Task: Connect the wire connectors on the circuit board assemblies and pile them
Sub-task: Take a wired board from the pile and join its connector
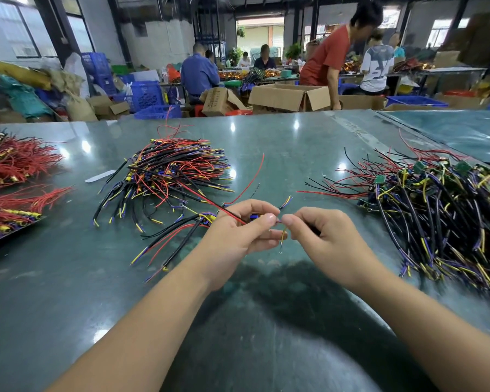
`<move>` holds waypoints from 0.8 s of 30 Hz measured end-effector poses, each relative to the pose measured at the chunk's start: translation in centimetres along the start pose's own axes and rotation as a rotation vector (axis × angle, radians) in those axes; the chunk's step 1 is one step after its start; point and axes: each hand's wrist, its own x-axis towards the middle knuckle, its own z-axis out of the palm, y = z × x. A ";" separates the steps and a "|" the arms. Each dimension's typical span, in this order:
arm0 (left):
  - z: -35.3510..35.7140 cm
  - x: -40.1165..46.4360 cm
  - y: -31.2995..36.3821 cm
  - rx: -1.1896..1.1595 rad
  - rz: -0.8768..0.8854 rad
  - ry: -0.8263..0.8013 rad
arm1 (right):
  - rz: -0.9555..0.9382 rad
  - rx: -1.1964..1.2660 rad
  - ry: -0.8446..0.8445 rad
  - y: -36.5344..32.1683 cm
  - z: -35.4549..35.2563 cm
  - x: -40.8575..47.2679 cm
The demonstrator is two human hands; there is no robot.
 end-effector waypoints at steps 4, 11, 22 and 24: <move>0.5 -0.3 -0.4 0.150 0.072 -0.022 | 0.033 0.032 0.032 -0.2 0.0 0.1; 0.1 0.0 0.1 0.495 0.195 0.063 | 0.137 0.146 -0.046 -0.2 -0.1 0.4; -0.4 0.1 0.3 -0.080 -0.112 0.007 | 0.041 0.131 -0.204 0.0 -1.4 0.4; -0.5 0.2 0.3 -0.133 -0.135 0.047 | 0.036 0.134 -0.264 -0.2 -1.2 0.4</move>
